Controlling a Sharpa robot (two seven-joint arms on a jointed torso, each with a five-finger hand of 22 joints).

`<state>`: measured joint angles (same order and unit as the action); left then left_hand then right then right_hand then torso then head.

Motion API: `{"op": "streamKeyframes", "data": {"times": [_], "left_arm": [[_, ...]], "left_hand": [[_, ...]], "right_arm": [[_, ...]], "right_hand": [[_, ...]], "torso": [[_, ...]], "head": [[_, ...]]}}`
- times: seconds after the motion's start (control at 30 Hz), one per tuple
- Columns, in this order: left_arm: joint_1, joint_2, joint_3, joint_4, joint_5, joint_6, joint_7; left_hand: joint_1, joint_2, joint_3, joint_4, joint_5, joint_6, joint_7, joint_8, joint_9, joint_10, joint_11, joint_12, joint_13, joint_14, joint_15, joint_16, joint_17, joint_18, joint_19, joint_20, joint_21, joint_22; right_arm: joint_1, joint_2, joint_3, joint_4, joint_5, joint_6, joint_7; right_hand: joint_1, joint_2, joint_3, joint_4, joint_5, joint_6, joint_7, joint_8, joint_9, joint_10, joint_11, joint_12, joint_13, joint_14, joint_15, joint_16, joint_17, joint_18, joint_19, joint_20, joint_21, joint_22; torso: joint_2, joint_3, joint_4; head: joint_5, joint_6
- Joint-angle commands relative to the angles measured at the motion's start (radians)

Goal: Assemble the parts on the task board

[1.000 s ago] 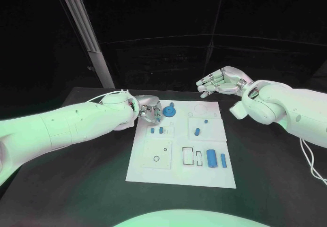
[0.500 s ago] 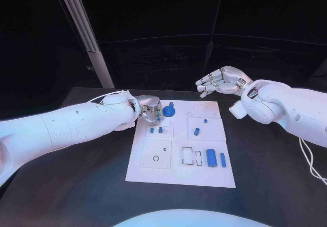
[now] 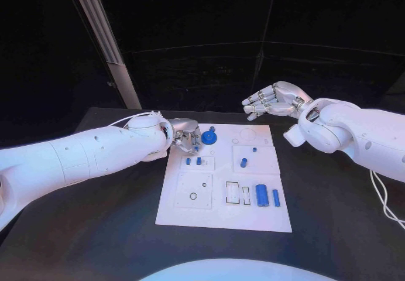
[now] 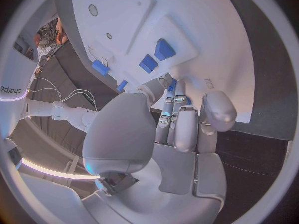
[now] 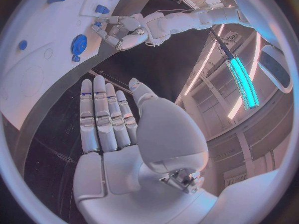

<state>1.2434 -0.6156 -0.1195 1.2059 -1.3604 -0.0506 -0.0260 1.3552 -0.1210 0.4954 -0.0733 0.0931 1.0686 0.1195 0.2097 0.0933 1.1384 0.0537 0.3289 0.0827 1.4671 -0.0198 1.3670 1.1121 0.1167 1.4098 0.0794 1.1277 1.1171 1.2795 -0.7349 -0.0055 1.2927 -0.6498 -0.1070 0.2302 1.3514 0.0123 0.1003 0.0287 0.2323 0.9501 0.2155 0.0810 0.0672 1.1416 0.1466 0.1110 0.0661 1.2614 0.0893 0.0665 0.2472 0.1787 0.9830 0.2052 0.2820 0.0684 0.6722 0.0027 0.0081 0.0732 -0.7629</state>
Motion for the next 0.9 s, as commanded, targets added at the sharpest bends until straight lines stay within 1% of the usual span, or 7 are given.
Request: {"op": "streamKeyframes", "data": {"times": [0.03,0.17,0.23,0.33,0.67,0.9], "left_arm": [[-0.001,0.002,-0.001,0.002,-0.004,0.025,-0.001],[-0.001,0.003,-0.001,0.001,-0.004,0.019,-0.004],[-0.001,0.003,-0.001,0.001,-0.004,0.013,-0.005],[-0.001,0.004,-0.001,0.001,-0.004,0.006,-0.005],[-0.001,0.005,-0.001,0.001,-0.004,-0.003,-0.004],[-0.001,0.003,-0.001,0.004,-0.004,0.000,-0.003]], "left_hand": [[-0.014,0.001,-0.009,0.000,0.000,-0.005,0.000,-0.007,-0.002,-0.011,0.000,0.005,0.002,0.011,-0.007,-0.004,-0.001,-0.011,-0.004,-0.005,-0.004,-0.001],[-0.029,-0.008,-0.026,0.006,-0.001,-0.031,0.005,-0.021,-0.010,-0.030,0.005,0.011,0.007,0.010,-0.003,-0.004,-0.003,-0.011,-0.006,-0.002,-0.007,-0.002],[-0.031,-0.011,-0.032,0.006,0.000,-0.058,0.009,-0.037,-0.019,-0.044,0.006,0.018,0.012,0.009,-0.002,-0.004,-0.005,-0.010,-0.007,-0.001,-0.008,-0.001],[-0.032,-0.013,-0.036,0.006,0.001,-0.070,0.010,-0.045,-0.023,-0.054,0.007,0.025,0.017,0.009,-0.001,-0.003,-0.006,-0.010,-0.007,0.000,-0.009,-0.001],[-0.031,-0.013,-0.042,0.005,0.001,-0.075,0.010,-0.050,-0.025,-0.062,0.006,0.042,0.026,0.009,-0.002,-0.003,-0.007,-0.010,-0.007,0.000,-0.008,0.001],[-0.028,-0.009,-0.052,0.002,0.001,-0.062,0.006,-0.046,-0.025,-0.072,0.000,0.092,0.055,0.009,-0.007,0.000,-0.006,-0.010,-0.006,-0.003,-0.008,0.006]], "right_arm": [[0.002,0.001,0.001,-0.001,0.001,0.006,0.011],[0.002,0.001,0.001,-0.001,0.001,0.007,0.011],[0.002,0.002,0.001,-0.001,0.001,0.007,0.010],[0.002,0.002,0.001,-0.001,0.001,0.008,0.010],[0.002,0.002,0.000,-0.002,0.001,0.008,0.010],[0.001,0.003,0.000,-0.003,0.001,0.010,0.010]], "right_hand": [[-0.006,0.000,0.003,0.000,0.003,-0.009,0.001,-0.001,0.000,-0.004,0.000,-0.006,0.000,-0.007,0.002,-0.002,-0.001,0.005,-0.002,0.006,-0.004,-0.001],[-0.006,0.000,0.003,0.000,0.003,-0.009,0.001,-0.001,0.000,-0.004,0.000,-0.006,0.000,-0.007,0.002,-0.002,-0.001,0.005,-0.002,0.006,-0.004,-0.001],[-0.006,0.000,0.003,0.000,0.003,-0.009,0.001,-0.001,0.000,-0.004,0.000,-0.006,0.000,-0.007,0.002,-0.002,-0.001,0.005,-0.002,0.006,-0.004,-0.001],[-0.006,0.000,0.003,0.000,0.003,-0.009,0.001,-0.001,0.000,-0.004,0.000,-0.006,0.000,-0.007,0.002,-0.002,-0.001,0.005,-0.002,0.006,-0.004,-0.001],[-0.006,0.000,0.003,0.000,0.003,-0.009,0.001,-0.001,0.000,-0.004,0.000,-0.006,0.000,-0.007,0.002,-0.002,-0.001,0.005,-0.002,0.006,-0.004,-0.001],[-0.006,0.000,0.003,0.000,0.003,-0.009,0.001,-0.001,0.000,-0.004,0.000,-0.006,0.000,-0.007,0.002,-0.002,-0.001,0.005,-0.002,0.006,-0.004,-0.001]], "torso": [[-0.001,0.0000,0.0000],[-0.001,0.0000,-0.0003],[0.000,0.0000,-0.0004],[0.000,0.0001,0.0001],[0.000,0.0002,0.0002],[0.000,0.0000,0.0003]], "head": [[0.001,0.000],[0.000,0.000],[0.000,0.000],[0.000,0.000],[-0.002,-0.002],[-0.003,-0.003]]}}
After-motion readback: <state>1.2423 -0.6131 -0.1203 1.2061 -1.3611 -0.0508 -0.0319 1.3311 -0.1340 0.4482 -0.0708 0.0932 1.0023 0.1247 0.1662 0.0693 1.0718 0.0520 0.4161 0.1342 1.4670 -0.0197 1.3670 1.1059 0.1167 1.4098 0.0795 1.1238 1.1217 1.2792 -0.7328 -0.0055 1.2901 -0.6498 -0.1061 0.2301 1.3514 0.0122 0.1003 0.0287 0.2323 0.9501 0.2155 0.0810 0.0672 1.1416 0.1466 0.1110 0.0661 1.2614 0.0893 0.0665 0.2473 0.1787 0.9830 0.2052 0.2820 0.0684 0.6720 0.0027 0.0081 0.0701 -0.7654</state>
